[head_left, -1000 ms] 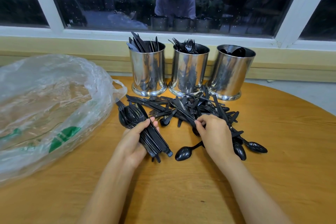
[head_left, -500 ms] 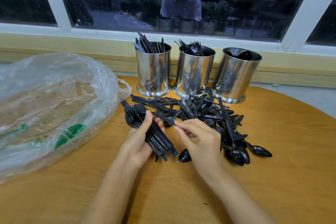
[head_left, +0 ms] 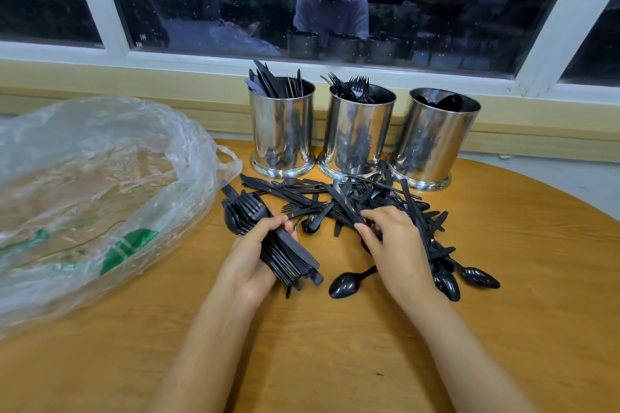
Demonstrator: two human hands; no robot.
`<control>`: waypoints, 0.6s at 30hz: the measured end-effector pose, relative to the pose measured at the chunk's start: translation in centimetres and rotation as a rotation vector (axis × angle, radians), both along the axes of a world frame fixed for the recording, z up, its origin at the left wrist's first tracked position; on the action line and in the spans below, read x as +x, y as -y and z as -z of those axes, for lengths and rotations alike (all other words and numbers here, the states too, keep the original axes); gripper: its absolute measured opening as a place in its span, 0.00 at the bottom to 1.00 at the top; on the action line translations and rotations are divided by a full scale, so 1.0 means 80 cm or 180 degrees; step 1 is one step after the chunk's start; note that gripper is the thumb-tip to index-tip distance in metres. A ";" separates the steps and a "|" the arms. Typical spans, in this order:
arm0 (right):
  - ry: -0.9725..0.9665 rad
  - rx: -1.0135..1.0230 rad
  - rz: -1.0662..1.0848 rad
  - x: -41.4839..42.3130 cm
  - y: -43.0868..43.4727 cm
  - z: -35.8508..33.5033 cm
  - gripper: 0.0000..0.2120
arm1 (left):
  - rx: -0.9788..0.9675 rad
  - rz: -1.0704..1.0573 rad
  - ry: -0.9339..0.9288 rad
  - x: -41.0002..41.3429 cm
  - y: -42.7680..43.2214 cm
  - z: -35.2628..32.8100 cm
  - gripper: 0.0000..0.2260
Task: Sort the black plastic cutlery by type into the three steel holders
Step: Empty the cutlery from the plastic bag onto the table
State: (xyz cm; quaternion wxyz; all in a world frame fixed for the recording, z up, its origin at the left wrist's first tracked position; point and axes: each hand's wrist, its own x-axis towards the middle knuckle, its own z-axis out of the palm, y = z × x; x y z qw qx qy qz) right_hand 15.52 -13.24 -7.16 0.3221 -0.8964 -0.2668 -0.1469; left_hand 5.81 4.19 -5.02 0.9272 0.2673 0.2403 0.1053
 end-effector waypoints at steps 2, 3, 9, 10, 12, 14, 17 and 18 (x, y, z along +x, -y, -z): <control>-0.0152 -0.0491 0.0220 0.004 0.002 0.001 0.19 | 0.0020 0.0024 0.0010 -0.001 0.001 -0.001 0.13; -0.0208 -0.0620 0.0277 0.004 0.001 0.001 0.20 | 0.0034 0.0039 0.0007 -0.001 0.002 -0.001 0.13; -0.0418 -0.0603 0.0494 0.003 -0.005 0.000 0.15 | 0.0102 0.0076 -0.0108 -0.001 0.003 0.000 0.06; -0.0438 -0.0571 0.0521 0.003 -0.005 -0.001 0.15 | 0.0108 0.0086 -0.0106 -0.001 0.004 -0.001 0.06; -0.0452 -0.0561 0.0542 0.003 -0.004 -0.003 0.14 | 0.0103 0.0093 -0.0087 -0.001 0.005 -0.002 0.08; -0.0439 -0.0589 0.0521 0.002 -0.003 -0.005 0.13 | 0.0107 0.0099 -0.0101 -0.002 0.006 -0.002 0.08; -0.0419 -0.0626 0.0522 0.003 -0.002 -0.007 0.10 | 0.0108 0.0094 -0.0151 -0.002 0.006 -0.002 0.05; -0.0407 -0.0639 0.0525 0.003 0.000 -0.007 0.10 | 0.0111 0.0088 -0.0163 -0.002 0.006 -0.002 0.05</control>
